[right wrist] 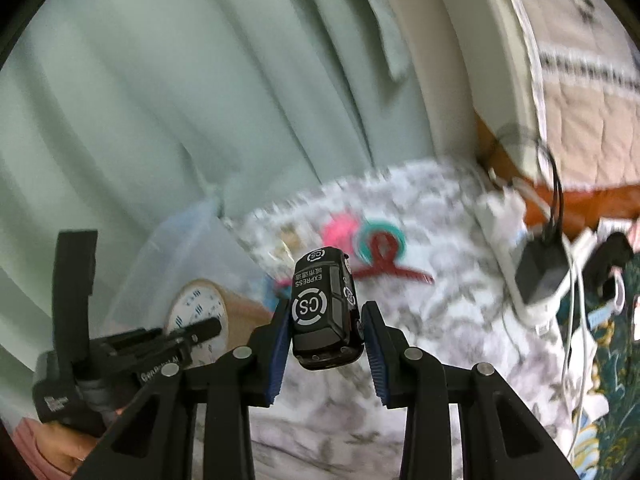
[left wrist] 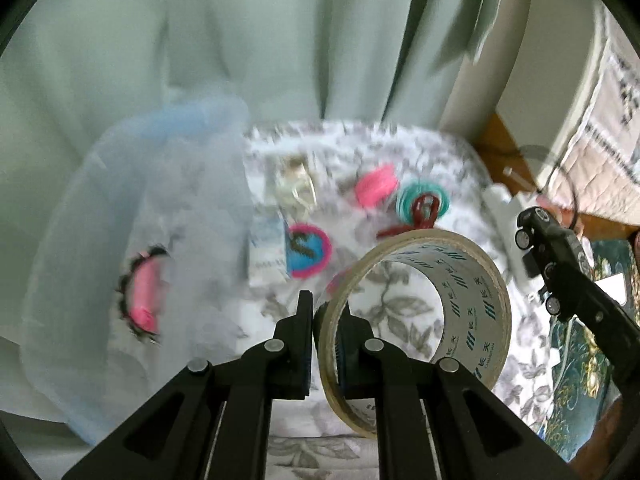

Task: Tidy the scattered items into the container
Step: 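Lift the tape roll with the left gripper while the right gripper carries the car toward the box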

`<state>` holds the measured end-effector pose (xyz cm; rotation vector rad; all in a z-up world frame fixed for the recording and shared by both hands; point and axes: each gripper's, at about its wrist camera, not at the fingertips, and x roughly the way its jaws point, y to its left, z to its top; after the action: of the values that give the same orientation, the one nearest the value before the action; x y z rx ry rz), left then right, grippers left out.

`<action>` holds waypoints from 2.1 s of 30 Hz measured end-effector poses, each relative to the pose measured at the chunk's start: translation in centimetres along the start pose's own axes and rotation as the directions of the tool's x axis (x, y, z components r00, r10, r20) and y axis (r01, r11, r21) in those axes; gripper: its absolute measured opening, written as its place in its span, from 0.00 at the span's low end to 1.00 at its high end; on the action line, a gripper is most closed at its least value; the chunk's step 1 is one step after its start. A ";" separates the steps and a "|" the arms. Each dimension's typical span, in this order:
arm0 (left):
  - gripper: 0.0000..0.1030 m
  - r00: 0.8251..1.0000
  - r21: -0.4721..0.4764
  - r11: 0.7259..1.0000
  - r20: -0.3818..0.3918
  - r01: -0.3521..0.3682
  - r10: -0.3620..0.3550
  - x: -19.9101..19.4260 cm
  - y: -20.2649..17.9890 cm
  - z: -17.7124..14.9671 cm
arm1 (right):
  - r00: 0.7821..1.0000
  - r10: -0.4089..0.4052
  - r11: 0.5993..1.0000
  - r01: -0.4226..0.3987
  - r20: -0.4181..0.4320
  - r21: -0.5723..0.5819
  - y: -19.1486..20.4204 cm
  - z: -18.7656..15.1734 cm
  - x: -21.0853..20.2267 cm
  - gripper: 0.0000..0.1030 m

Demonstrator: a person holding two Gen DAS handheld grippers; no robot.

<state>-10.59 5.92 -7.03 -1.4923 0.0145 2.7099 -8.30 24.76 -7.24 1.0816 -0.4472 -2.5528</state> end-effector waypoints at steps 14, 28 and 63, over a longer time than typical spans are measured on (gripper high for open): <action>0.09 0.983 -0.084 0.996 0.181 0.003 0.013 -8.8 4.8 0.8 | 0.983 0.111 0.985 -0.090 0.148 -0.147 8.6 3.2 -5.8 0.37; 0.10 0.965 -0.171 0.985 0.258 0.003 0.042 -11.9 10.1 0.9 | 0.969 0.163 0.962 -0.114 0.186 -0.248 13.8 3.5 -7.5 0.37; 0.10 0.982 -0.438 0.898 0.155 -0.031 0.110 -8.6 23.1 -2.3 | 0.989 0.149 0.902 -0.142 -0.016 -0.408 23.7 1.2 0.8 0.36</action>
<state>-5.19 -17.57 -1.36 -1.3434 -0.5941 3.0367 -5.47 3.41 2.65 0.8387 0.0110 -2.3745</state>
